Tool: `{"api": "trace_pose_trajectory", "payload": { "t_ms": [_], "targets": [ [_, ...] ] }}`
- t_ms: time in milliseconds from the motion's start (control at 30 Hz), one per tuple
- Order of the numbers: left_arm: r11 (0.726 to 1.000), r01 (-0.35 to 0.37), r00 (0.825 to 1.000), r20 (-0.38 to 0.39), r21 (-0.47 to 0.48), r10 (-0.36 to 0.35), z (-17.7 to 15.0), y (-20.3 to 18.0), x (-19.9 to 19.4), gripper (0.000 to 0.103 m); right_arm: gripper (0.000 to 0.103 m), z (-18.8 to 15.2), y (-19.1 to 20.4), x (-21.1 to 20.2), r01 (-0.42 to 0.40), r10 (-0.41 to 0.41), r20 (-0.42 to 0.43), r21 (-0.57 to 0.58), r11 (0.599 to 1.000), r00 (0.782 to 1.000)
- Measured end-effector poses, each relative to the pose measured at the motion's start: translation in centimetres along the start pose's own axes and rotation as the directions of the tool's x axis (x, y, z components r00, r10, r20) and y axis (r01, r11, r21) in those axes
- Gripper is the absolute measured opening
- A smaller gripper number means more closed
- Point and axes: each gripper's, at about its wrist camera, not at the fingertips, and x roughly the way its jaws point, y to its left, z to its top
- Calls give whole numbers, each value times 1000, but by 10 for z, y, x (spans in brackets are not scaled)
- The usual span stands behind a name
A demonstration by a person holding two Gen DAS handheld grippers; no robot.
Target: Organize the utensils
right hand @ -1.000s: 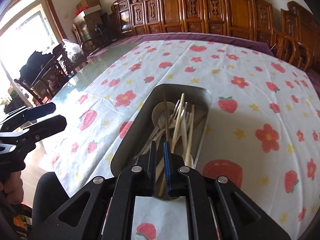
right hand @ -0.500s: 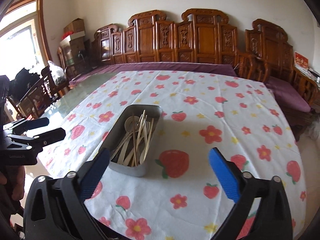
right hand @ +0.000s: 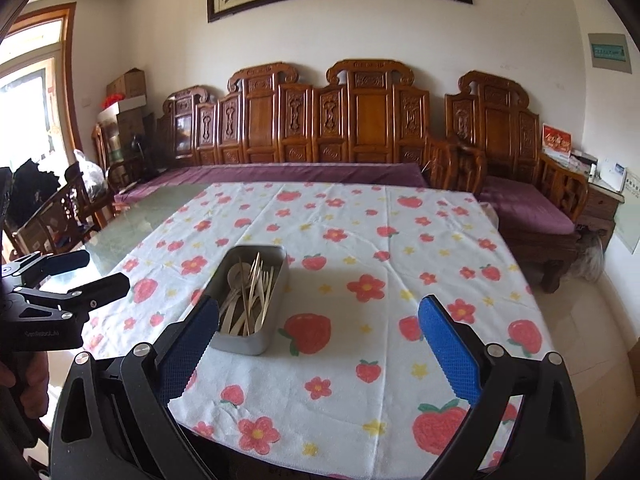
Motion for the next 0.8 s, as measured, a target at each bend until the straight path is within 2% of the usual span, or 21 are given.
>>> {"api": "trace_pose_trajectory", "payload": {
  "t_ms": [467, 800],
  "targets": [
    [1000, 1, 985, 174, -22, 3, 43, -7, -83, 95, 100, 56, 1, -78, 11, -10, 196, -4, 1000, 981],
    [999, -27, 976, 216, -29, 33, 44, -7, -104, 95, 100, 64, -1, -95, 6, -7, 230, 3, 1000, 973]
  ]
}}
